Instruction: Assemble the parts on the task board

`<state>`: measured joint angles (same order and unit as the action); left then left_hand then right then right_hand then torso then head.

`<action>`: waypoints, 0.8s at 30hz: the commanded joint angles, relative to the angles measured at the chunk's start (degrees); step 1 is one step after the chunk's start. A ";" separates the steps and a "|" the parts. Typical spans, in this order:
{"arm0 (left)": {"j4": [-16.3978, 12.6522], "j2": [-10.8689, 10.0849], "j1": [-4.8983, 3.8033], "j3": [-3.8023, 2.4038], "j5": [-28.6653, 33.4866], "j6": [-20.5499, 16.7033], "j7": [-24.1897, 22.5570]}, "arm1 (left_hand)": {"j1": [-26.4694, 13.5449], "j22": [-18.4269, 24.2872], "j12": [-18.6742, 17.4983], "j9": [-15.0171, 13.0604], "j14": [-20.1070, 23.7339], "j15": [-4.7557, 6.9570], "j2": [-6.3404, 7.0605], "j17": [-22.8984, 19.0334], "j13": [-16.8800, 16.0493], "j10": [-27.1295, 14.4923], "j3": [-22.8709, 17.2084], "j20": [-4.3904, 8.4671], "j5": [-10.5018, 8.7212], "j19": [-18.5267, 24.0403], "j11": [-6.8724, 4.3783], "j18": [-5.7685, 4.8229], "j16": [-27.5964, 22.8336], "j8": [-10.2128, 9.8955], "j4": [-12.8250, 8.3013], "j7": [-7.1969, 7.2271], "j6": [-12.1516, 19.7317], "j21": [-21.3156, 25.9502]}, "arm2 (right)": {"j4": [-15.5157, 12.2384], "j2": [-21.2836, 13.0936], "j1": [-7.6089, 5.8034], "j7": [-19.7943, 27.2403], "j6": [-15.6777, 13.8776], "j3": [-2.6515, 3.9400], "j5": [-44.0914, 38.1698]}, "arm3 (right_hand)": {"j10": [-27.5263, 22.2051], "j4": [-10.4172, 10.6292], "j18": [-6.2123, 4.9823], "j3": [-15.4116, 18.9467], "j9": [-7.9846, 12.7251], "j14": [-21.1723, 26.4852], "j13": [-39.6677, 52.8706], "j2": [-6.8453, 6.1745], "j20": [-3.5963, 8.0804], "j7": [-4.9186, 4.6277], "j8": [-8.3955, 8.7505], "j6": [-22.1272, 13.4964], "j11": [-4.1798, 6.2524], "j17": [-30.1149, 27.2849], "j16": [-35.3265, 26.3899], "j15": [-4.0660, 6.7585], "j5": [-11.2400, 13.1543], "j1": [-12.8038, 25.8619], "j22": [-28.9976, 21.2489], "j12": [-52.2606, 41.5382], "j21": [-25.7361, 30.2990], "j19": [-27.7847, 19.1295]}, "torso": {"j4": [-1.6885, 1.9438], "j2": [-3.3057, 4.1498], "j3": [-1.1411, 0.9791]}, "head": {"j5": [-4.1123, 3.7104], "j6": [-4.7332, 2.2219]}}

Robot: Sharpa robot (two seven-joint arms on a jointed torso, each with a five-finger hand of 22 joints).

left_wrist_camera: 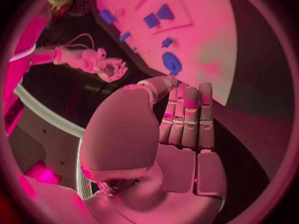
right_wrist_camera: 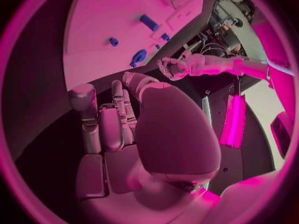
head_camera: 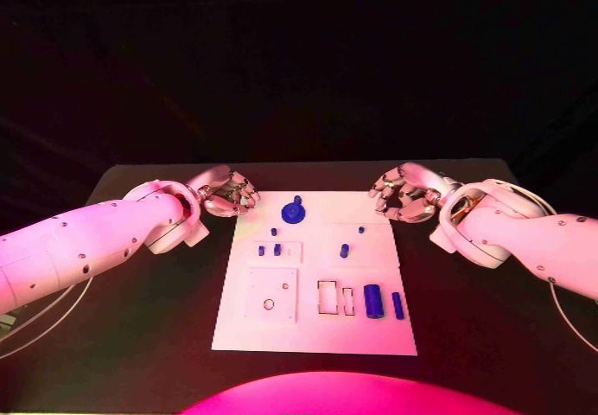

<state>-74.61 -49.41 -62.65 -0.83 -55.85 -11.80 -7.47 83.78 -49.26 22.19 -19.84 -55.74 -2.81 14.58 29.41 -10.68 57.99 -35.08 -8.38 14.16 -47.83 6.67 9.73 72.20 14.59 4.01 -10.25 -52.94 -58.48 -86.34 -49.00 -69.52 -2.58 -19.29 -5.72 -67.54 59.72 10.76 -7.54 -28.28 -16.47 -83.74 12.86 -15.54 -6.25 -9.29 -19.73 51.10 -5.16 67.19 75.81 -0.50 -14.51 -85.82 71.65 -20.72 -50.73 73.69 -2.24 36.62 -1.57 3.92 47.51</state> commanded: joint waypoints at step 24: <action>-8.98 -3.40 -0.08 -0.21 47.79 -1.55 -15.12 | -1.80 3.16 1.74 0.05 3.22 -1.18 -1.34 -2.30 -0.44 -4.65 3.26 -1.19 0.09 1.57 1.21 0.77 -3.28 -0.86 0.86 -1.04 3.86 5.49 | 2.60 6.91 4.53 -8.54 6.31 -0.50 -30.54 | -1.11 -2.43 0.72 0.07 0.82 -1.43 -5.72 -0.88 -0.33 -0.48 1.40 1.07 -1.12 1.89 1.58 -1.03 -1.21 2.16 2.41 6.61 -2.81 1.42 | 0.16 0.06 0.11 | -3.18 -0.68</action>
<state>-83.47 -52.77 -62.66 -0.99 -10.27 -13.19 -20.76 81.90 -46.17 23.74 -19.80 -52.91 -4.01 13.79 27.18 -11.05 53.74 -32.08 -9.21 14.16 -46.46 7.89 9.72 69.20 13.86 4.99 -11.25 -49.25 -53.37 -83.94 -42.19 -65.38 -9.36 -14.40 -5.99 -94.82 58.55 8.61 -7.54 -28.16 -15.72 -83.92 7.28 -16.73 -6.48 -9.53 -18.50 51.91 -6.48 69.04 77.18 -1.13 -15.52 -84.13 74.01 -14.37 -53.37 74.72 -2.10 36.62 -1.52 0.74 46.80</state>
